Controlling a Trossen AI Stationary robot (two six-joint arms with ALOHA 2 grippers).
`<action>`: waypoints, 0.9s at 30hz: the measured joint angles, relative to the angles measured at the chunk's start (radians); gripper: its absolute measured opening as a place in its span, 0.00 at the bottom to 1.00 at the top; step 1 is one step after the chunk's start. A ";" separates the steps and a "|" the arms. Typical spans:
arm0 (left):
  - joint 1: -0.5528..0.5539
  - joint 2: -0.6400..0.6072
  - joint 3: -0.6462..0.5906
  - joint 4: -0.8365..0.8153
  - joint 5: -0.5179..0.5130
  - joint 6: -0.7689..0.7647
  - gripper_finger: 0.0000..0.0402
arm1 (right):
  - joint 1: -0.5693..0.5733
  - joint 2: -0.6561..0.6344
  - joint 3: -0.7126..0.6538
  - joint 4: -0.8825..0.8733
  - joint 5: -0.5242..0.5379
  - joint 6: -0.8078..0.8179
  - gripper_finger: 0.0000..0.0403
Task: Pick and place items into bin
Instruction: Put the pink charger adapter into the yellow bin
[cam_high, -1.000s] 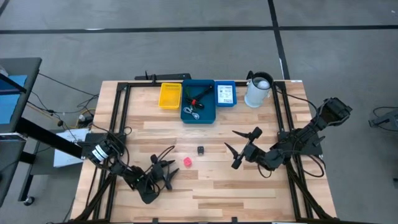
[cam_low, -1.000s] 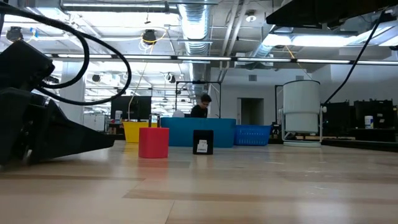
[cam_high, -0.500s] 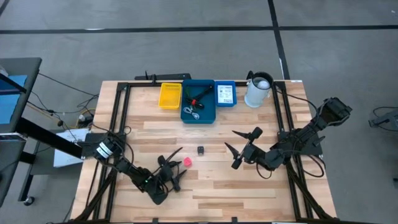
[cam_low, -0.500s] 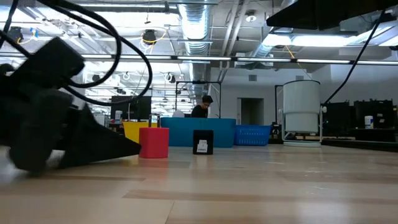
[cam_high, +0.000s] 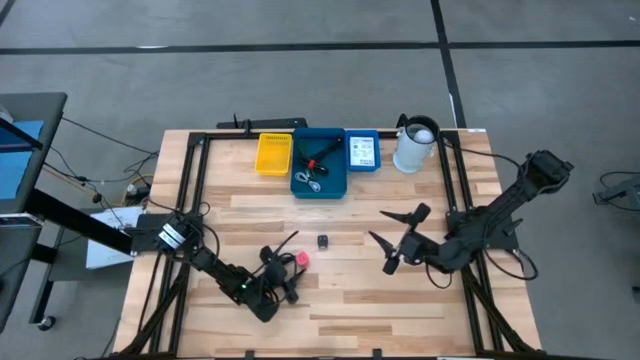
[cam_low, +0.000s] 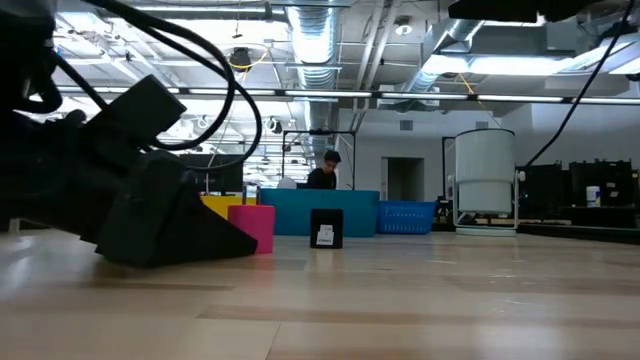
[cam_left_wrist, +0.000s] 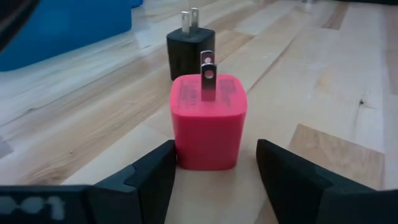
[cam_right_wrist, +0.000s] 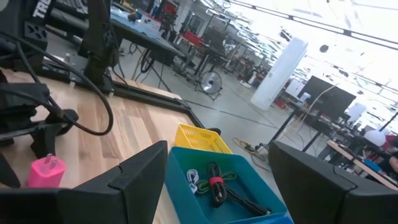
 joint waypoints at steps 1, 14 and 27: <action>0.003 0.000 0.004 -0.002 0.001 0.006 0.53 | 0.003 -0.008 0.000 -0.006 0.000 0.000 0.68; 0.035 0.000 0.008 0.000 0.011 0.030 0.53 | 0.007 -0.036 0.000 -0.066 0.000 0.011 0.68; 0.050 0.001 0.007 0.001 -0.021 0.054 0.53 | 0.005 -0.036 0.000 -0.105 -0.001 0.045 0.68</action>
